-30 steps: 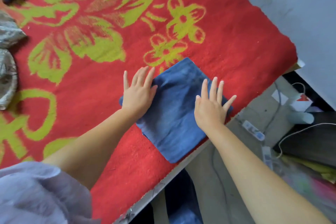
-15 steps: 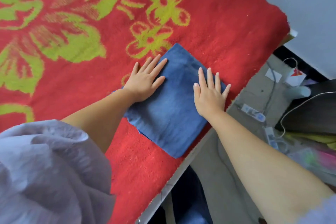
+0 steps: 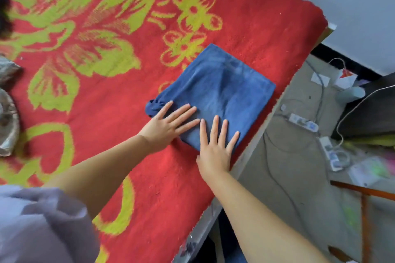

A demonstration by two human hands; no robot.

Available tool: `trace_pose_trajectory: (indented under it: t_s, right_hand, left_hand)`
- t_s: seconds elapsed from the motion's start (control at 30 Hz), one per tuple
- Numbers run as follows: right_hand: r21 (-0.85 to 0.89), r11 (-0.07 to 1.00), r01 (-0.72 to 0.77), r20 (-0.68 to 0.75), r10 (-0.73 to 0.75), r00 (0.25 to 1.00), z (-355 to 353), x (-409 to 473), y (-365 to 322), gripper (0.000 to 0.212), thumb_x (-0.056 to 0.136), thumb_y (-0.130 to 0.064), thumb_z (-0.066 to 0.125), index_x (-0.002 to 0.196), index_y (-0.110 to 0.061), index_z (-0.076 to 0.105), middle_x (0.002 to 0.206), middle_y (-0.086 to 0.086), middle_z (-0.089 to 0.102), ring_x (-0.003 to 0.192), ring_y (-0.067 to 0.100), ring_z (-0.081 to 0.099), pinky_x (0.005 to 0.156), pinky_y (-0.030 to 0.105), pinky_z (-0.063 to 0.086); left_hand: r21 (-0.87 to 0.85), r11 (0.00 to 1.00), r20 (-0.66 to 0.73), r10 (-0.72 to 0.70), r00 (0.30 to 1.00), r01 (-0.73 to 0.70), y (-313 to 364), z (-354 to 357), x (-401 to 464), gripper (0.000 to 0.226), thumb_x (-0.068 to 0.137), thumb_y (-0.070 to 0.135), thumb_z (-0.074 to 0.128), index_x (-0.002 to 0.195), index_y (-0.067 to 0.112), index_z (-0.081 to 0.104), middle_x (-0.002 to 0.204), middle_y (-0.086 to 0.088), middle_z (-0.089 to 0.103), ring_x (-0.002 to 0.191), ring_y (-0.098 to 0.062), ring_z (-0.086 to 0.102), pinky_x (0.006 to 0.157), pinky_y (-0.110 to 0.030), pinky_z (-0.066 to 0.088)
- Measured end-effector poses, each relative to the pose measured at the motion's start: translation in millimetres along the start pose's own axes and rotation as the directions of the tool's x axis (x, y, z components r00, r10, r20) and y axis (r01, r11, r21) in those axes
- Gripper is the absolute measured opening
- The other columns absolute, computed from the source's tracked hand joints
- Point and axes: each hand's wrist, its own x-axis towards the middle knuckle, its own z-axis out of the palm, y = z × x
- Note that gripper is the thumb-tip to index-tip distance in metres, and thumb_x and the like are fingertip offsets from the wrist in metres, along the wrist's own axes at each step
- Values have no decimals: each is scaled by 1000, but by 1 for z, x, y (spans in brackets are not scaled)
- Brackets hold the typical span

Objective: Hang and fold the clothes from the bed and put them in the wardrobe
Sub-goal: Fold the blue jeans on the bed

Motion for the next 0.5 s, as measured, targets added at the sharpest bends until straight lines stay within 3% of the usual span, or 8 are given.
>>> trace_pose_trajectory:
  t_s: [0.17, 0.3, 0.33, 0.43, 0.5]
  right_hand:
    - [10, 999, -37, -66, 37, 997, 8, 9, 1, 95, 94, -29, 52, 141, -29, -31, 158, 16, -16, 145, 38, -15, 102, 66, -21]
    - [3, 1000, -18, -55, 18, 998, -8, 15, 13, 77, 98, -18, 39, 149, -34, -17, 160, 14, -9, 147, 37, -7, 107, 68, -7]
    - [4, 1000, -5, -36, 5, 999, -19, 17, 16, 76, 98, -18, 40, 150, -35, -12, 161, 14, -3, 147, 37, -2, 109, 67, -1]
    - [-14, 1000, 28, 42, -27, 999, -66, 19, 27, 69, 100, -17, 39, 151, -37, -2, 159, 10, 13, 145, 36, 14, 111, 63, 15]
    - [-44, 997, 69, 63, -66, 996, -109, 16, 34, 68, 99, -14, 38, 151, -38, 3, 156, 9, 21, 141, 36, 23, 109, 62, 22]
  left_hand:
    - [5, 998, -64, -70, 996, 70, -8, 9, 16, 58, 87, 11, 29, 143, 21, 43, 148, -10, 40, 131, -30, 46, 101, -59, 39]
    - [-63, 993, -91, -108, 990, 103, -3, -7, 20, 47, 87, 8, 55, 133, 18, 55, 141, -10, 50, 123, -32, 54, 91, -54, 49]
    - [-84, 988, -68, -132, 989, 126, -4, -15, 22, 50, 88, 9, 59, 136, 18, 52, 144, -9, 47, 126, -33, 51, 92, -51, 49]
    - [-116, 972, 68, -197, 978, 203, -9, -46, 28, 54, 99, 13, 39, 149, 22, 25, 158, -5, 19, 142, -30, 27, 98, -44, 40]
    - [-137, 956, 84, -248, 965, 258, -13, -80, 27, 54, 99, 15, 37, 149, 24, 21, 158, -2, 17, 142, -28, 25, 92, -41, 43]
